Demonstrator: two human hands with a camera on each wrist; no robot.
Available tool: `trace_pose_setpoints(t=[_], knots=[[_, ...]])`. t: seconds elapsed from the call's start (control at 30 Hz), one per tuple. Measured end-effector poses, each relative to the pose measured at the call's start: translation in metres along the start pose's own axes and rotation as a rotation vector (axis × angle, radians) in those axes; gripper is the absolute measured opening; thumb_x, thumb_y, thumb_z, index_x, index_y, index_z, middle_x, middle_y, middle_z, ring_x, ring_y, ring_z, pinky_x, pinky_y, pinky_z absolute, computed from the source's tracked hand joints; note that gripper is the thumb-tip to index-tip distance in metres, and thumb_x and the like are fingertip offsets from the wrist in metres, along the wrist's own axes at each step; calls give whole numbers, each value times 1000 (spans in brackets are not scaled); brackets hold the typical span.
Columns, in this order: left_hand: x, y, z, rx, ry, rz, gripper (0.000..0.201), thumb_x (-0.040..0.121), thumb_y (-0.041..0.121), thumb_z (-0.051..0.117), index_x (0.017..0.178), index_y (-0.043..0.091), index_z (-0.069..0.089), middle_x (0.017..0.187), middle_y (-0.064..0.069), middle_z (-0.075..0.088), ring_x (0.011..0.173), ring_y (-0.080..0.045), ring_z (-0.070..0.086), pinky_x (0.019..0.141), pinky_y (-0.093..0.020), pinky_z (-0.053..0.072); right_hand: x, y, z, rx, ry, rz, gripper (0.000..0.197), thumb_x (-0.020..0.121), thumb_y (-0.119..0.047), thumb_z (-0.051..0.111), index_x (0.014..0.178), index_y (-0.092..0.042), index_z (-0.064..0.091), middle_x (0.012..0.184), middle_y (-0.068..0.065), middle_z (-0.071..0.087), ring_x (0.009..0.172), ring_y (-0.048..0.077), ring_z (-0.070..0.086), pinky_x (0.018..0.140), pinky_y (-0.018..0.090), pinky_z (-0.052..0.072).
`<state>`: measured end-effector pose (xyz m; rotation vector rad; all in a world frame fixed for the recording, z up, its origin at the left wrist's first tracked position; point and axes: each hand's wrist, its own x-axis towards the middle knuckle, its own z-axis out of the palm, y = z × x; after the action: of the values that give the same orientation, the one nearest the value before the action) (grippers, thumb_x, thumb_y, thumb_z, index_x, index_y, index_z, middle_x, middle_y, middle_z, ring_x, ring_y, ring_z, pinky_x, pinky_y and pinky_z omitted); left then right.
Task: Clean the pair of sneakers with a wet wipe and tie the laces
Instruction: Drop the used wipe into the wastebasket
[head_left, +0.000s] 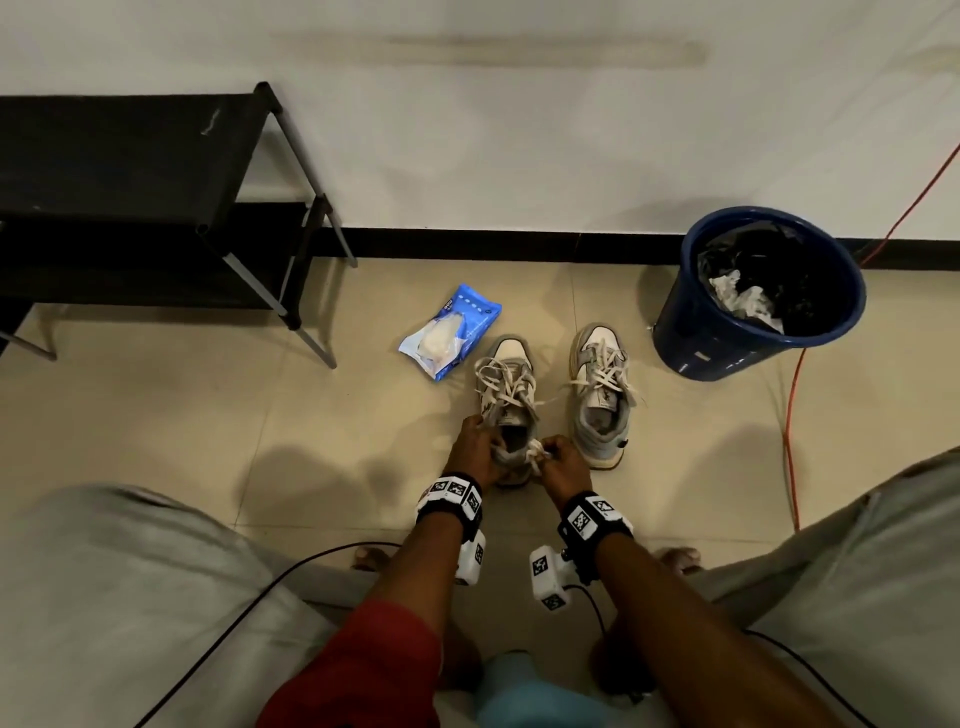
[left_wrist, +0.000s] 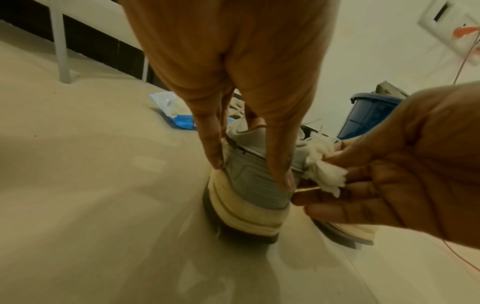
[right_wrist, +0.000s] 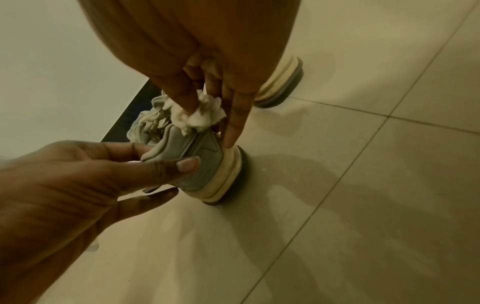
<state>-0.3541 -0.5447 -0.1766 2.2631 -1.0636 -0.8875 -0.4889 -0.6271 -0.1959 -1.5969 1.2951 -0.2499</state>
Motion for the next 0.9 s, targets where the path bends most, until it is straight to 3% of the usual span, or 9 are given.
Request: trace_pose_setpoints(t=[0.13,0.2,0.3,0.37,0.43,0.53,0.6,0.77,0.9], knots=[[-10,18,-8,117,88,-11,61,65,48,84,116,21,64,130,-5,48,112,-27,54,86,-34,50,-11,-11,-18,-91,96,-86,14,79,-16,71,92,-16,76,86,7,74,83,21,66,70,22,44],[-10,38,-16,152,153,32,54,65,54,79,110,27,65,126,-1,51,114,-24,52,86,-39,52,-15,-30,-39,-45,191,-117,14,77,-18,75,91,-19,77,86,5,74,81,17,67,68,16,42],[-6,68,-26,112,187,94,30,66,36,82,91,25,68,111,0,59,104,-24,59,82,-35,51,-17,-71,-91,101,387,-186,17,73,-14,79,90,-17,77,80,-2,71,74,9,63,68,6,44],[2,88,-26,75,190,126,31,65,28,84,91,25,68,106,1,63,101,-22,61,83,-32,48,-13,-97,-142,198,569,-225,19,70,-9,79,86,-18,75,77,-2,71,70,12,64,73,24,55],[11,102,-20,56,173,165,32,68,27,84,95,25,67,106,0,66,101,-21,61,86,-33,48,-5,-118,-195,228,757,-296,15,71,-8,77,81,-17,71,72,-1,68,66,13,62,71,31,56],[25,123,-9,89,129,179,26,76,24,77,101,24,67,109,-3,65,104,-23,61,88,-34,48,16,-150,-267,153,914,-388,9,74,-12,73,82,-14,73,80,1,69,69,11,61,68,9,46],[35,133,2,103,120,172,23,79,21,72,102,21,67,111,-6,65,107,-26,60,88,-34,47,42,-161,-307,64,1002,-393,10,76,-17,68,84,-17,74,83,2,69,73,13,62,68,5,39],[57,138,20,157,87,103,28,79,26,69,105,18,63,112,-6,64,107,-29,60,87,-37,48,97,-152,-332,-150,830,-193,29,77,-15,61,103,-19,74,98,9,73,90,28,67,78,26,50],[71,131,28,100,158,1,34,79,27,72,108,15,60,109,-9,66,105,-31,62,85,-38,51,95,-132,-304,-24,904,-227,21,82,-11,59,96,-16,74,94,8,72,87,26,66,78,21,44]])
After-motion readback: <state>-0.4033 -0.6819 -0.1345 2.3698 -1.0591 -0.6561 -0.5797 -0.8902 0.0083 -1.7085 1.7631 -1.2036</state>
